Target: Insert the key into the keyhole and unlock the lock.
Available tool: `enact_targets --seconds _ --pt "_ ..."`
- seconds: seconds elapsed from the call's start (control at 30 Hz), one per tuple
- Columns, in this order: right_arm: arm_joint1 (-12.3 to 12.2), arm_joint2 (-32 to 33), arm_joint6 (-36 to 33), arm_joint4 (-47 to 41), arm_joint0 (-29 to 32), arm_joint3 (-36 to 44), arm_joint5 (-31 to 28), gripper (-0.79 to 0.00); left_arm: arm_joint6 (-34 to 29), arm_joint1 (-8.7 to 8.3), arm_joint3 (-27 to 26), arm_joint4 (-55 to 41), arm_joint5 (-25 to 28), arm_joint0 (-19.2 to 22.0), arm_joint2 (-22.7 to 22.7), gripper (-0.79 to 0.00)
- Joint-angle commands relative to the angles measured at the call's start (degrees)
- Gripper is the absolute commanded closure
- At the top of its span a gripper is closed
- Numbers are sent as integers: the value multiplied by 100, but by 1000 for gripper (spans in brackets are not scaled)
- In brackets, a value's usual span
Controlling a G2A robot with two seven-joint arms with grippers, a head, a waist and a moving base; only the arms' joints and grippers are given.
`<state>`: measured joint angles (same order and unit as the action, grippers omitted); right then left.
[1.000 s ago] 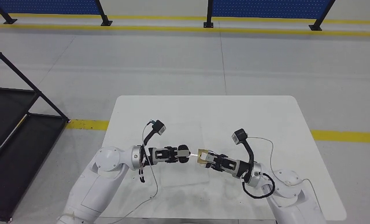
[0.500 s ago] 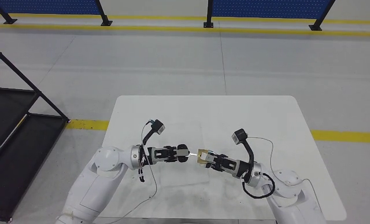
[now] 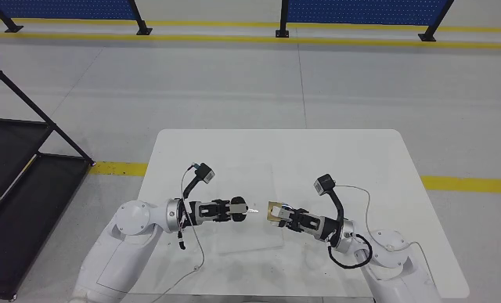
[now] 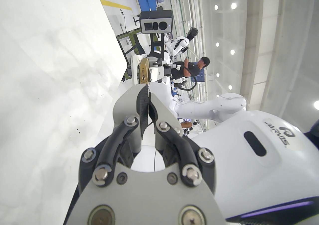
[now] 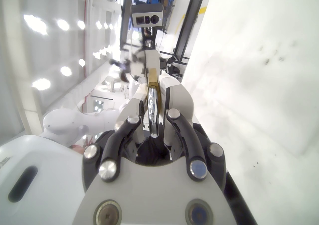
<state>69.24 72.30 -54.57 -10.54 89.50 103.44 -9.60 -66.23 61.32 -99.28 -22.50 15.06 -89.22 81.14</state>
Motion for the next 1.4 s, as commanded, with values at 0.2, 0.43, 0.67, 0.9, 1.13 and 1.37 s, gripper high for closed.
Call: enact_targets --seconds 0.2,0.43,0.67,0.9,1.13,1.37 --pt "0 0 0 0 0 0 0 0 651 -16 162 1283 1096 68 90 0" --pt "0 0 0 0 0 0 0 0 1968 -26 49 4149 2950 0 119 0" --pt "0 0 0 0 0 0 0 0 4210 45 -348 7047 4294 -82 253 0" --pt "0 0 0 0 0 0 0 0 6187 82 -157 8237 4294 -201 181 0" --pt "0 0 0 0 0 0 0 0 6187 82 -157 8237 4294 -201 181 0" --pt "0 0 0 0 0 0 0 0 7282 53 -698 10521 4099 26 246 0"
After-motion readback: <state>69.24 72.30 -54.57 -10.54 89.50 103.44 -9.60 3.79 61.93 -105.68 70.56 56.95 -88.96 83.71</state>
